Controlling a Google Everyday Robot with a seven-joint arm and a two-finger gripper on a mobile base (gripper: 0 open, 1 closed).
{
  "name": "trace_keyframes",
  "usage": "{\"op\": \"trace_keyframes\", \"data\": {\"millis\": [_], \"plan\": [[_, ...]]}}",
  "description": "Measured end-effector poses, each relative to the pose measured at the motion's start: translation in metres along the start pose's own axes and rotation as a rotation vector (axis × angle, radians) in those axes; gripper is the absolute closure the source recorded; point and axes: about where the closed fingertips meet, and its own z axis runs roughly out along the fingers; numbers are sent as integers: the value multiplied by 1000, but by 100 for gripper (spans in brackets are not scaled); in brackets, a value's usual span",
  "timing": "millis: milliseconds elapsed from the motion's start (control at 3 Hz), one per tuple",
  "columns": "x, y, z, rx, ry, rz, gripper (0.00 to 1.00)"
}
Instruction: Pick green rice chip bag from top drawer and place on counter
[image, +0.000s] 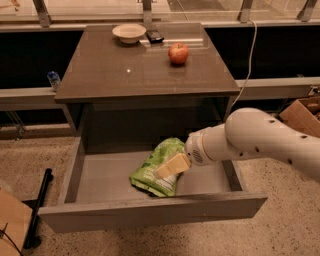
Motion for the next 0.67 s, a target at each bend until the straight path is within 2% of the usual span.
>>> {"op": "trace_keyframes", "data": {"millis": [667], "plan": [[30,-36,79,10,-50,117,0]]}}
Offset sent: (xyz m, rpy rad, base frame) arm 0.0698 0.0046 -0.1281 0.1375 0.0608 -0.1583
